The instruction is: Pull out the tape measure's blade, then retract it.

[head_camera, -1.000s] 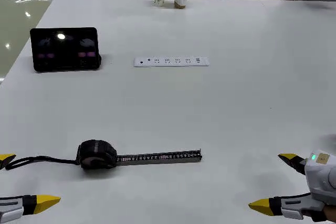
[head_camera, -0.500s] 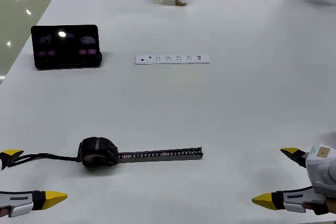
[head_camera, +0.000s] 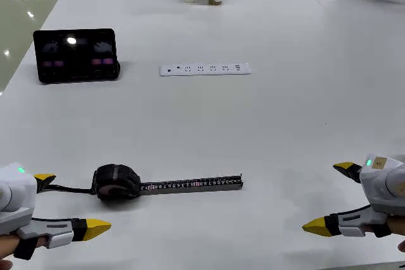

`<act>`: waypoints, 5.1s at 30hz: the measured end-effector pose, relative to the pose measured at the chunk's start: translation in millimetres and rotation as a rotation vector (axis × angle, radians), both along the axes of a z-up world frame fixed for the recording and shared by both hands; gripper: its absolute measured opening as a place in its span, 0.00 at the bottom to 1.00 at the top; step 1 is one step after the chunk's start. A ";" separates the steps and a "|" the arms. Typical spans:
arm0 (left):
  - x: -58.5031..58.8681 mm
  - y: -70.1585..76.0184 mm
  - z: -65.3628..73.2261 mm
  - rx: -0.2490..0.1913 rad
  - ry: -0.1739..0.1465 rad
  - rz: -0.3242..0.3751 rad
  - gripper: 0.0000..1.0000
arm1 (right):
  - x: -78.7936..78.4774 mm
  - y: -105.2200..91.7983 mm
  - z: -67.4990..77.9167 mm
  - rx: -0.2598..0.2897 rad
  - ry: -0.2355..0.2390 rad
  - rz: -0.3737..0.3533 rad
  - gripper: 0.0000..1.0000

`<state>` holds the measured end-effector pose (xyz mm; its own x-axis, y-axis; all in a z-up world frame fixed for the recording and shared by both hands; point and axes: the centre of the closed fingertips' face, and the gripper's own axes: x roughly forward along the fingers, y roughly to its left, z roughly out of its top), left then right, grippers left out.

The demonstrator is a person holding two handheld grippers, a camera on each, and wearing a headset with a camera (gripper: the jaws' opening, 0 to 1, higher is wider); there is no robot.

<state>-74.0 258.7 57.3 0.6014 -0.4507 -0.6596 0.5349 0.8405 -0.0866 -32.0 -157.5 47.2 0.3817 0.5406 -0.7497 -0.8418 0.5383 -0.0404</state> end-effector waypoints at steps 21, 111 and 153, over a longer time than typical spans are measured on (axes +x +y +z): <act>17.7 -33.1 -3.3 -0.011 -0.070 0.188 0.99 | 18.5 35.1 0.6 -0.087 -0.024 0.202 0.99; 60.4 -38.5 -11.0 -0.053 -0.286 0.507 0.98 | 33.8 144.5 -63.7 -0.261 0.103 0.657 0.13; 62.8 -13.3 -32.7 -0.035 -0.157 0.606 0.59 | 32.4 143.8 -64.0 -0.296 0.127 0.638 0.11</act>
<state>-11.2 245.4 24.6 0.8454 -0.0188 -0.5338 -0.0277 0.9965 -0.0790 0.4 -13.7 -16.9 -0.0415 0.3961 -0.9173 -0.9968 -0.0796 0.0107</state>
